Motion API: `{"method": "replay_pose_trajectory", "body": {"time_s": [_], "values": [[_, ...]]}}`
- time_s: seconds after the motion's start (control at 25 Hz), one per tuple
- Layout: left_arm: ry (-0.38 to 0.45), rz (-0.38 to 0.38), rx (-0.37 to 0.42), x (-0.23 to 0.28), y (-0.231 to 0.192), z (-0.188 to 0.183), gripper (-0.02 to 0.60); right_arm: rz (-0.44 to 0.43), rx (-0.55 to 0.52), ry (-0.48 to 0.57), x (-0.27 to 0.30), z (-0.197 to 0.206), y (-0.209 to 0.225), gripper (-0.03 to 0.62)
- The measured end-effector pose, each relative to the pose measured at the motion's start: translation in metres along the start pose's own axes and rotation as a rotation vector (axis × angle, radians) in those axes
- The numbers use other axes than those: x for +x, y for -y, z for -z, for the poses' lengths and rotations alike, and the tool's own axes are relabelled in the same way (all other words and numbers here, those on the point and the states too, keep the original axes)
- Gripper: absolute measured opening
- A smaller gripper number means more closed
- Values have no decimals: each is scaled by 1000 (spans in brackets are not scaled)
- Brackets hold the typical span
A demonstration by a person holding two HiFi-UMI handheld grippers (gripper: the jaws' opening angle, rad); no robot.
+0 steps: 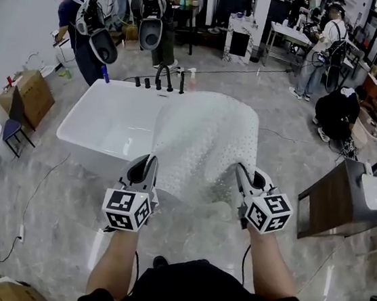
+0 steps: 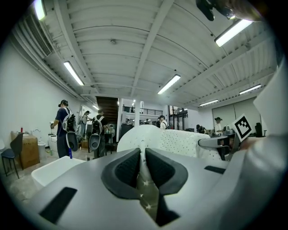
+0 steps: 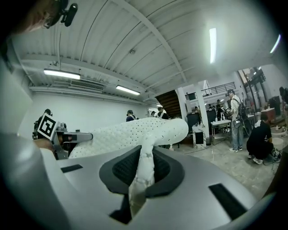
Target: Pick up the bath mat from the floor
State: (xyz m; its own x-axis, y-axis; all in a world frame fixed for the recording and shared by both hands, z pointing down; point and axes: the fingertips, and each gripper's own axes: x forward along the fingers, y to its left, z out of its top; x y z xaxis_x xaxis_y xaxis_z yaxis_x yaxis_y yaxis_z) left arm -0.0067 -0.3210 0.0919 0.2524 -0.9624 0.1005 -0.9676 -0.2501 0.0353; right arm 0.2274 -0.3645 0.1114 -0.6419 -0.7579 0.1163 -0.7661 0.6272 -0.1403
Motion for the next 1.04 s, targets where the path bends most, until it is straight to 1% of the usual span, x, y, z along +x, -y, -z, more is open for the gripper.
{"method": "replay_pose_trajectory", "body": {"time_s": [0.12,0.24,0.48,0.76,1.04], "values": [[7,-19,-18,0,-15,0,43,11,-30,-4,3,0,-3,37],[8,-31,-30,2,-22,4,43,17,-26,-2,4,2,-2,37],[0,-32,-18,8,-21,9,43,6,-24,-1,5,6,-3,37],[-28,-31,-11,8,-15,17,43,-6,-6,-7,7,11,1,37],[-35,-53,-10,2,-16,20,43,-28,-2,-9,7,15,-2,37]]}}
